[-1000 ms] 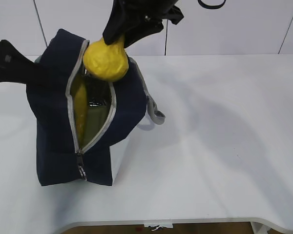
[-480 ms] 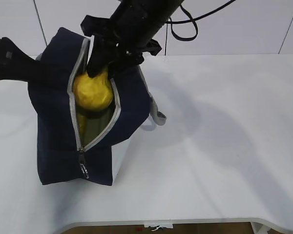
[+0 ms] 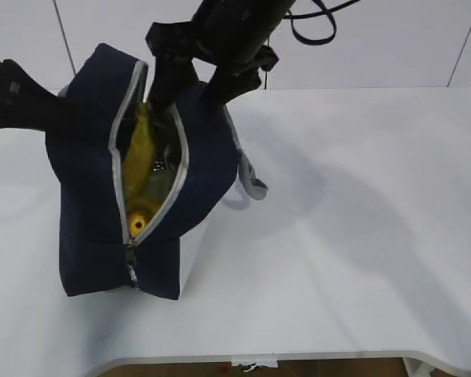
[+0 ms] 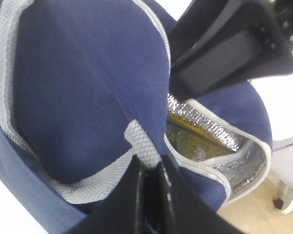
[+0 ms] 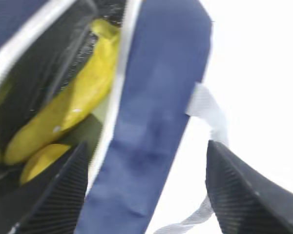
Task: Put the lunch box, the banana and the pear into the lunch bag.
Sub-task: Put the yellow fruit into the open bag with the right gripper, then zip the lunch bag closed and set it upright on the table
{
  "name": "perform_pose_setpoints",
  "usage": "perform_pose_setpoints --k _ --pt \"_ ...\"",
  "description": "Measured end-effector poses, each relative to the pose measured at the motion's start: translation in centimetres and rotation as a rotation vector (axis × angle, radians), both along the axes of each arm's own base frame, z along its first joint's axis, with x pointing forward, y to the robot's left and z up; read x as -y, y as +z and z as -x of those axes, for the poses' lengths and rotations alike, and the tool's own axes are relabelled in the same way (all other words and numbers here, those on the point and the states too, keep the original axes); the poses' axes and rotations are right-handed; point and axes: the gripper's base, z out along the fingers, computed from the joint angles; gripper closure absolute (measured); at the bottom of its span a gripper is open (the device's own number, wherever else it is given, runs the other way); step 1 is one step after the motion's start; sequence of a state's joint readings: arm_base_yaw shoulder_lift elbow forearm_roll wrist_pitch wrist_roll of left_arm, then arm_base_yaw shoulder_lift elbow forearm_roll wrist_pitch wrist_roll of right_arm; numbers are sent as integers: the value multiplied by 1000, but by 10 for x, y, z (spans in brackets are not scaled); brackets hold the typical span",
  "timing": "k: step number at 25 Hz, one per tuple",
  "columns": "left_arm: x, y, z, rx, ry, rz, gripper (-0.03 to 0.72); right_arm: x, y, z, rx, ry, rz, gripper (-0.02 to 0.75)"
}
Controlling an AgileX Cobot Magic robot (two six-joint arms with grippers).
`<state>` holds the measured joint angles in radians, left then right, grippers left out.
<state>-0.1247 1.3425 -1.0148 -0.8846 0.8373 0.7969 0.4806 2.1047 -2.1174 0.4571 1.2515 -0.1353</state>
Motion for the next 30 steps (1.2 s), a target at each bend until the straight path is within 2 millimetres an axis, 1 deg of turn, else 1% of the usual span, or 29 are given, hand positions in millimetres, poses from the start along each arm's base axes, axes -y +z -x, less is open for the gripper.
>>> perform_pose_setpoints --k 5,9,11,16,18,19,21,23,25,27,29,30 --pt "0 0 0 0 0 0 683 16 11 -1 92 -64 134 178" --pt "0 0 0 0 0 0 684 19 12 -2 109 -80 163 176" --pt "0 0 0 0 0 0 684 18 8 -4 101 -79 169 176" --pt "0 0 0 0 0 0 684 13 -18 -13 50 -76 195 178" --pt "0 0 0 0 0 0 684 12 -24 -15 39 -75 201 186" --pt "0 0 0 0 0 0 684 12 -24 -15 39 -75 201 202" --pt "0 0 0 0 0 0 684 12 -24 -15 40 -75 200 249" --pt "0 0 0 0 0 0 684 12 -24 -15 40 -75 200 330" --pt "0 0 0 0 0 0 684 12 -24 -15 40 -75 200 439" --pt "0 0 0 -1 -2 0 684 13 -24 -16 43 -74 205 579" --pt "1 0 1 -11 -10 12 684 14 -24 -16 51 -75 218 687" --pt "2 1 2 -15 -12 24 684 15 -24 -17 57 -76 228 717"
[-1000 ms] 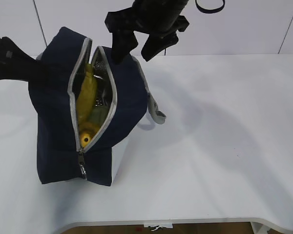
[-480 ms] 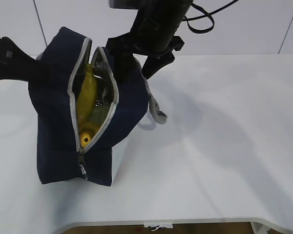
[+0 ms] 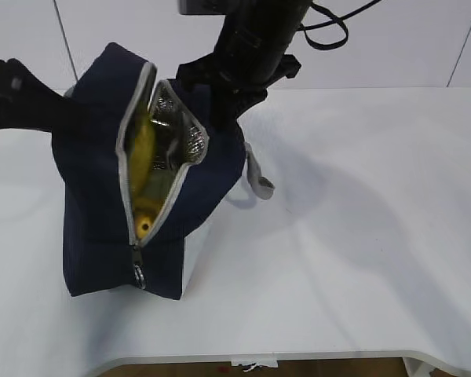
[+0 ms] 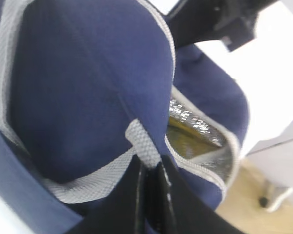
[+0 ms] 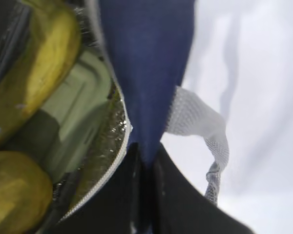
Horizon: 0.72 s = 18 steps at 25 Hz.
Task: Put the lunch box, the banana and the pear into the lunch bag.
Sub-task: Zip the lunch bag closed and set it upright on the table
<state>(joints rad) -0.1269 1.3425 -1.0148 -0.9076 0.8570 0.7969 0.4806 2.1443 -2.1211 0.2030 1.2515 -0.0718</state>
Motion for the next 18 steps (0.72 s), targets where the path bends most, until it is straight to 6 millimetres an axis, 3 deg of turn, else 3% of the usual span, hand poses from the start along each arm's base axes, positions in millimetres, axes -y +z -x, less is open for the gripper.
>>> perform_pose_setpoints --k 11,18 --pt "17 -7 -11 -105 21 197 684 34 35 18 156 -37 223 738" --pt "59 -25 -15 -179 -47 278 683 44 43 20 201 -53 292 738"
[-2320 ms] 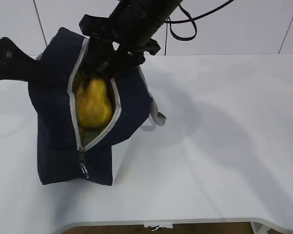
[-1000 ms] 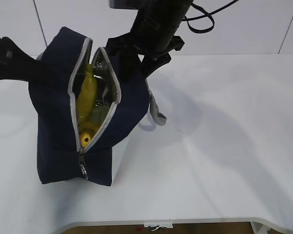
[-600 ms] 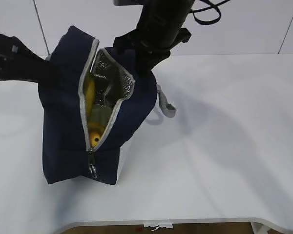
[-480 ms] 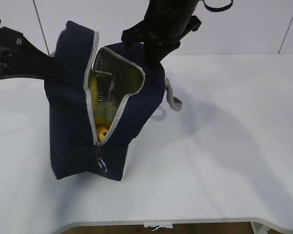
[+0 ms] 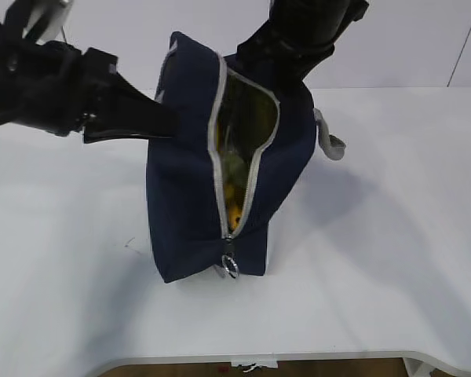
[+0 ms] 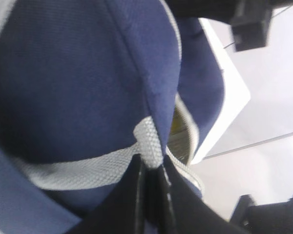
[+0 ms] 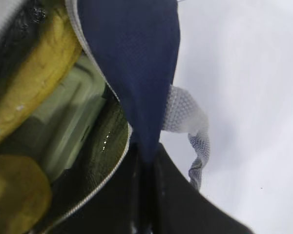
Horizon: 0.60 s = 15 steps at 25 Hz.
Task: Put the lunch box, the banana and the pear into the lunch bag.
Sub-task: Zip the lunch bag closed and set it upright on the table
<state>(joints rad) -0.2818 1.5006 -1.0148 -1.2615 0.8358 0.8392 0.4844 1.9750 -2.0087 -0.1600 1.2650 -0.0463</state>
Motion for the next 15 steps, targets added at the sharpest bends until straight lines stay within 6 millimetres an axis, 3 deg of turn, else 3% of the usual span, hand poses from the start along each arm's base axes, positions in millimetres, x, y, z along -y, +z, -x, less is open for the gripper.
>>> perform_pose_setpoints --k 5,15 --pt "23 -9 -9 -38 11 77 683 4 1 -2 24 -7 48 738" --pt "27 -5 -12 -20 -21 72 672 5 2 -1 25 -7 47 738"
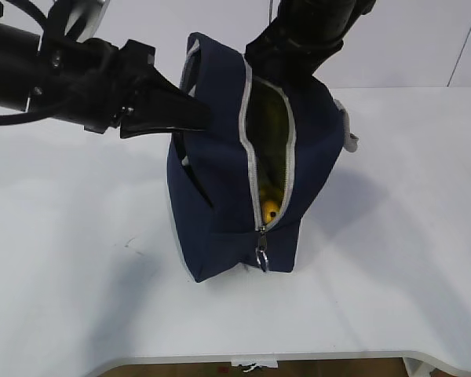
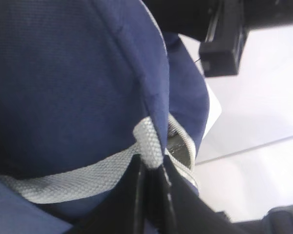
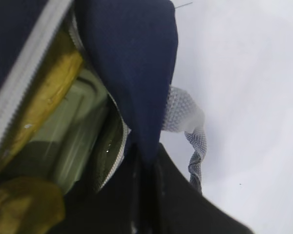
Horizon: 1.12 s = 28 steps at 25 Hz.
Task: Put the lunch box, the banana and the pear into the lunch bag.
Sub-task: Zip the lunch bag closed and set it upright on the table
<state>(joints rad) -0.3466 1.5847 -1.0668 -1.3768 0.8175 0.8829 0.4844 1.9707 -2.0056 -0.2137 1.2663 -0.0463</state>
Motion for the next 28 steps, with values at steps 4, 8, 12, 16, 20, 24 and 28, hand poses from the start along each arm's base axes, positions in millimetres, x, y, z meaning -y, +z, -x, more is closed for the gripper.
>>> perform_pose_setpoints --k 4,8,12,16,20,24,28 --pt "0 -3 3 10 -40 -37 612 -1 1 1 -8 1 -22 738" --pt "0 -3 6 4 -75 -44 527 -3 1 2 -18 -12 -49 715" --pt "-1 -3 10 -37 -120 -39 468 -4 2 3 -18 -25 -73 586" --pt "-10 -3 11 -92 -152 -43 356 -5 9 7 -17 -29 -110 410" --pt "-23 2 13 -101 -164 -52 301 -1 23 14 9 -35 -136 358" --pt "-41 17 19 -108 -153 -38 293 4 46 27 55 -39 -178 353" --pt "-52 25 24 -117 -148 -40 292 10 70 43 95 -32 -230 351"
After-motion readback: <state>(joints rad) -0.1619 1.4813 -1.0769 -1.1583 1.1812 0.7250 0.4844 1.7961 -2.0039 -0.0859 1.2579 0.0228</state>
